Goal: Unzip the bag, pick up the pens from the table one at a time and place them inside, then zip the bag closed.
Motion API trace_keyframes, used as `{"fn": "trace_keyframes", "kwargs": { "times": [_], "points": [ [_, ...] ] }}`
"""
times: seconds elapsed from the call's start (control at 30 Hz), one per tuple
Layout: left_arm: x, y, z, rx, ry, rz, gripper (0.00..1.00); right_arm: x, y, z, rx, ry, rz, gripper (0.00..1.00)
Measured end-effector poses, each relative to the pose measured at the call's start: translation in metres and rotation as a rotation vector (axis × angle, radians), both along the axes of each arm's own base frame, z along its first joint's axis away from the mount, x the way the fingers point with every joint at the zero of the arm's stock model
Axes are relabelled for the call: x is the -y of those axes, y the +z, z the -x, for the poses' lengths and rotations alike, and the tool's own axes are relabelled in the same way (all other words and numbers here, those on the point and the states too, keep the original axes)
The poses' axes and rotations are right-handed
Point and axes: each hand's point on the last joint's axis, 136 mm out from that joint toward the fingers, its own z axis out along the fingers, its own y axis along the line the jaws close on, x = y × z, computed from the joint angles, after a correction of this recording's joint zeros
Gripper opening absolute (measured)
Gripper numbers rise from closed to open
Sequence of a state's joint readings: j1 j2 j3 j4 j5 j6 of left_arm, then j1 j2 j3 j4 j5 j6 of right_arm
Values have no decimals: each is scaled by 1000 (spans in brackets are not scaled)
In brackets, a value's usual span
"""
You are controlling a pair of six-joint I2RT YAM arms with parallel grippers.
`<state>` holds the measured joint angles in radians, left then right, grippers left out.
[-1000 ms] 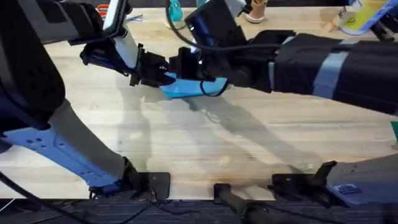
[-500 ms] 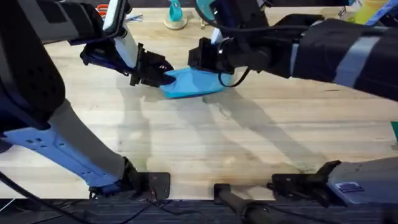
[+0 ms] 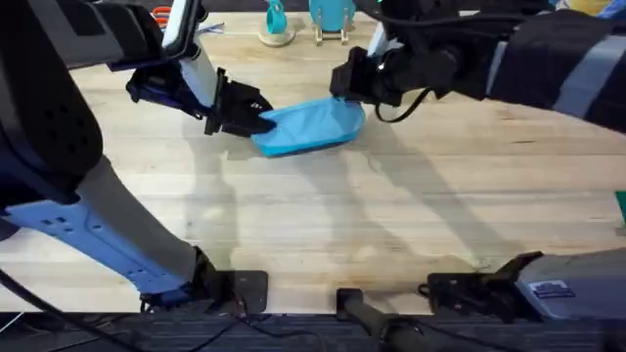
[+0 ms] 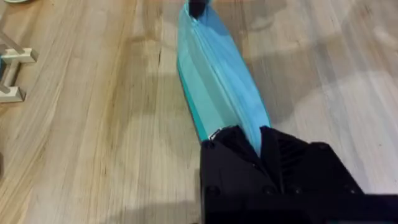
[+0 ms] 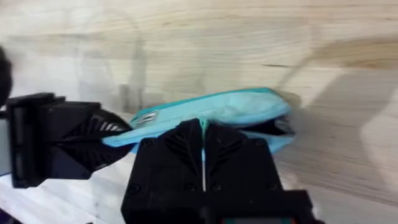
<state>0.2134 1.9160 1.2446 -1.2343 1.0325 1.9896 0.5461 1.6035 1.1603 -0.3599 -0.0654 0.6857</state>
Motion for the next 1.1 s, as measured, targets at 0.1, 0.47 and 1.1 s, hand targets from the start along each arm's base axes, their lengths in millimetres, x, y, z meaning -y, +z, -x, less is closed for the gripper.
{"fn": "trace_keyframes", "kwargs": {
  "times": [0.1,0.47,1.1],
  "points": [
    [0,0,0,0,0,0,42,13,-3,-3,-18,-28,12,30],
    [5,1,1,-1,-11,6,42,53,-9,-15,-57,-93,26,30],
    [7,3,1,0,-13,17,42,75,-23,-10,-119,-103,48,33]
  ]
}}
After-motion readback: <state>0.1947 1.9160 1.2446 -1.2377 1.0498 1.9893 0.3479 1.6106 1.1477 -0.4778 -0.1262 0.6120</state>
